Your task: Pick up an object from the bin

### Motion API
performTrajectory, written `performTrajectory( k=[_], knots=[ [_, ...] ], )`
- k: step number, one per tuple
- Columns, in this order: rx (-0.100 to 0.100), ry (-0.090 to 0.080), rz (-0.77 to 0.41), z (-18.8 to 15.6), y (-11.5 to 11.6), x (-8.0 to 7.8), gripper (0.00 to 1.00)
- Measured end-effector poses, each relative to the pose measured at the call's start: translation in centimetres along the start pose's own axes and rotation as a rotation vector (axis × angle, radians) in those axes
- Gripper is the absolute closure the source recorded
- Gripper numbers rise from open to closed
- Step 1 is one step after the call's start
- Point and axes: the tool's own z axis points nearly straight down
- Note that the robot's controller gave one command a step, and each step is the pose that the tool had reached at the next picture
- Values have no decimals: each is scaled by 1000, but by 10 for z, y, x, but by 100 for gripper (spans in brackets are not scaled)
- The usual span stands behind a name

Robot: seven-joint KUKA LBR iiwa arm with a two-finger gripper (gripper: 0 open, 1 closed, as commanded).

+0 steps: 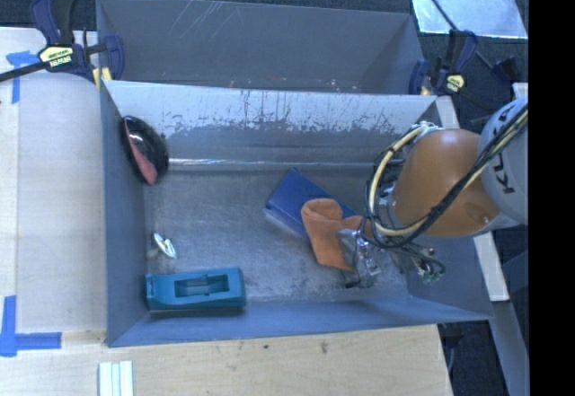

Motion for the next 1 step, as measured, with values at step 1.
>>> performTrajectory(
  k=[1],
  knots=[
    [-3,7,0,-5,1,1,100]
  ],
)
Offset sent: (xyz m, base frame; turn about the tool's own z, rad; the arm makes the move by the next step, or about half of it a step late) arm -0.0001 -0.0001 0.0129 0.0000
